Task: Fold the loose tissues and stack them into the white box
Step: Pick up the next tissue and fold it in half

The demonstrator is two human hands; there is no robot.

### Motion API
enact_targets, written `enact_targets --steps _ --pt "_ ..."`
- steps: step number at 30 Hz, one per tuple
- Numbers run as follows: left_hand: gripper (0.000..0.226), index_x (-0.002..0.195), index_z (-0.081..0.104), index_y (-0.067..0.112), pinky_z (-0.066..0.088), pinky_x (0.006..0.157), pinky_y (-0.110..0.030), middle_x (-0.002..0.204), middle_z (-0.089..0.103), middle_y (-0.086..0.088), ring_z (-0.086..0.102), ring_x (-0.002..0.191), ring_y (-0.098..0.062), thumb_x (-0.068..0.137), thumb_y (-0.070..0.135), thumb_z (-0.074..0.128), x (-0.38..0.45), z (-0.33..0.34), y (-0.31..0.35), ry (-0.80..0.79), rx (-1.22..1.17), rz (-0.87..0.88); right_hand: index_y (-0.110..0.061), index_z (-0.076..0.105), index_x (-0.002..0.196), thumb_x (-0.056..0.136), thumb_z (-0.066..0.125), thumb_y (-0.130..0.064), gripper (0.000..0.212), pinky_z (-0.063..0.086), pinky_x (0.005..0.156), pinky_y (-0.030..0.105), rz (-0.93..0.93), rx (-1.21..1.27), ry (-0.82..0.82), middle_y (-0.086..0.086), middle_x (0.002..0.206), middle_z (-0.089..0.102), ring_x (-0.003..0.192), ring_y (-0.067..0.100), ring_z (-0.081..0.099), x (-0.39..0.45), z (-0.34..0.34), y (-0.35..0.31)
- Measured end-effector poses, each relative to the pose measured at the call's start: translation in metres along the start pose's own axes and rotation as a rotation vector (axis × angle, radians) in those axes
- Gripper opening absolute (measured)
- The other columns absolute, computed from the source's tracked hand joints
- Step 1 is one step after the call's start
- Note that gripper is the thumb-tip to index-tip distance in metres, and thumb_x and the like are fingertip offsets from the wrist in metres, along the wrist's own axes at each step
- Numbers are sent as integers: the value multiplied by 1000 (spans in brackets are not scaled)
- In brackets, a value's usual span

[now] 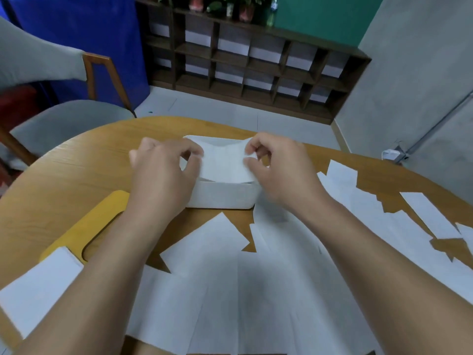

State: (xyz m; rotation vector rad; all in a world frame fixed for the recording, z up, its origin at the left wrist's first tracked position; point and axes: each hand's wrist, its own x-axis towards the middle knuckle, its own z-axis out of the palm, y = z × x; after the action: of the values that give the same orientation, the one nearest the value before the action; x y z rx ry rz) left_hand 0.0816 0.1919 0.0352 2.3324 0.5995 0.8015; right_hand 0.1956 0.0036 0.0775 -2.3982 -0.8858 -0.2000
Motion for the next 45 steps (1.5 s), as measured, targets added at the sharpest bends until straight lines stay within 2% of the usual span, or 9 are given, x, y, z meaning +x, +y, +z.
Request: enact_targets --steps 6,11,16,22,26,29,31,36,45 --pt "25 107 81 35 22 90 -37 100 72 12 40 108 -19 111 37 56 2 6 -6 -34 126 50 -29 76 95 105 67 -24 14 49 101 41 -45 -227 -231 -12 93 74 93 17 67 30 12 4" --pt "30 115 83 35 25 94 -38 125 70 10 43 119 -22 113 39 53 3 9 -8 -66 128 32 -29 77 95 104 66 -23 16 42 107 39 -96 -354 -274 -11 92 74 94 19 66 41 18 3" --pt "28 106 84 35 19 90 -34 114 75 12 42 114 -21 112 37 57 2 11 -10 -43 103 30 -32 84 108 107 61 -20 25 35 117 41 -117 -449 -399 -15 108 78 107 18 64 52 15 -1" --pt "21 106 84 35 19 90 -33 115 76 15 43 114 -18 110 37 63 -1 9 -9 38 69 69 -33 82 115 108 65 -24 21 30 101 35 -143 -493 -324 -16 102 63 105 16 59 50 12 0" --pt "18 118 81 34 17 92 -30 124 73 12 44 120 -18 108 38 68 -7 4 -1 70 70 140 -29 85 112 109 67 -22 20 47 104 33 -56 -265 -155 -22 98 62 94 7 54 34 -5 1" --pt "17 121 80 31 23 92 -29 118 72 11 47 115 -18 107 31 70 -21 3 9 44 34 255 -34 84 106 106 72 -25 15 38 74 16 9 -134 -117 -26 93 65 84 2 53 8 -18 0" --pt "17 119 80 27 40 94 -37 109 74 9 54 107 -20 105 27 69 -37 6 16 -3 -25 335 -34 84 103 103 76 -25 12 35 68 11 14 -63 -92 -22 95 68 82 -5 54 -16 -24 0" --pt "16 103 79 29 53 78 -45 92 73 10 60 92 -21 102 32 63 -85 22 35 -219 -87 387 -34 82 93 99 79 -26 11 43 68 14 88 151 -9 -17 93 73 84 6 61 -90 -31 3" --pt "17 100 73 32 50 81 -37 94 67 11 53 92 -13 104 38 57 -130 46 36 -431 -2 367 -35 78 89 97 78 -27 12 49 73 24 216 233 -38 -18 90 73 90 6 64 -168 -3 25"
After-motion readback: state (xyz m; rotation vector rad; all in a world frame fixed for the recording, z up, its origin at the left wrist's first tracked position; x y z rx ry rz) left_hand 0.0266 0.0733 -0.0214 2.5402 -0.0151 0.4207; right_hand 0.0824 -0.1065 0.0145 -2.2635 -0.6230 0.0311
